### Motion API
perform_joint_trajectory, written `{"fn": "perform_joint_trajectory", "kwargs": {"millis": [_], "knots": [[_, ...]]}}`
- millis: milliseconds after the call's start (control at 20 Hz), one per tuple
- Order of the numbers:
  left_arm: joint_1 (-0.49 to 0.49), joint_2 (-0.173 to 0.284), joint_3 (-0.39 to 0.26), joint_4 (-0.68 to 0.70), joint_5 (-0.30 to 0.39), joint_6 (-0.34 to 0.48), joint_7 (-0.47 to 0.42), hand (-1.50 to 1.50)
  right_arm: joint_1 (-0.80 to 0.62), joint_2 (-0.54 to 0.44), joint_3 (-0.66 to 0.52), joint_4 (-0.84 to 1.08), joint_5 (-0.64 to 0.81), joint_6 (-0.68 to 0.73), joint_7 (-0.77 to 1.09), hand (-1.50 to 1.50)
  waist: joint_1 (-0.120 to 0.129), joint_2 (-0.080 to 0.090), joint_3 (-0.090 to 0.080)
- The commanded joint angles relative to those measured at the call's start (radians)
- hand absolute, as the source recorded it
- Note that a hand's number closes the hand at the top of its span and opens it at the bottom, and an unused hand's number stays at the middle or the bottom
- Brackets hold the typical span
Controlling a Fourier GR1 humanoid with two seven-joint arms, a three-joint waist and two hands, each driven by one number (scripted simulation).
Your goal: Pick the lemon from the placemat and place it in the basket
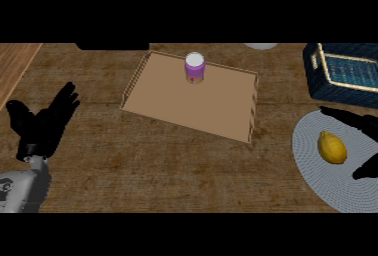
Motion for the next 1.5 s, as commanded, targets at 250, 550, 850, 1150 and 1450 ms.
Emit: {"fn": "perform_joint_trajectory", "kwargs": {"millis": [250,550,850,1150,1450], "knots": [[-0.037,-0.026,0.037,0.084,-0.024,-0.035,-0.049,0.0,-0.012,0.06,-0.017,0.104,0.097,-0.068,-0.07,-1.5,0.0,0.002,0.0],[-0.005,-0.03,0.036,0.011,-0.016,-0.048,-0.004,0.0,0.031,0.1,0.042,0.031,0.19,-0.181,-0.053,1.5,-0.001,0.0,0.0],[0.028,-0.041,0.051,-0.041,-0.031,-0.05,0.002,0.0,-0.026,0.112,0.001,0.137,0.237,-0.193,-0.113,1.5,0.004,0.0,0.0],[0.035,-0.054,0.065,0.029,-0.053,-0.039,-0.052,0.0,0.106,0.207,0.029,-0.176,0.221,-0.131,0.168,1.5,-0.028,-0.01,-0.003],[0.049,-0.021,0.089,-0.006,-0.055,-0.021,-0.007,0.0,0.184,0.357,0.054,-0.407,0.217,-0.085,0.507,1.5,-0.067,-0.03,-0.008]]}}
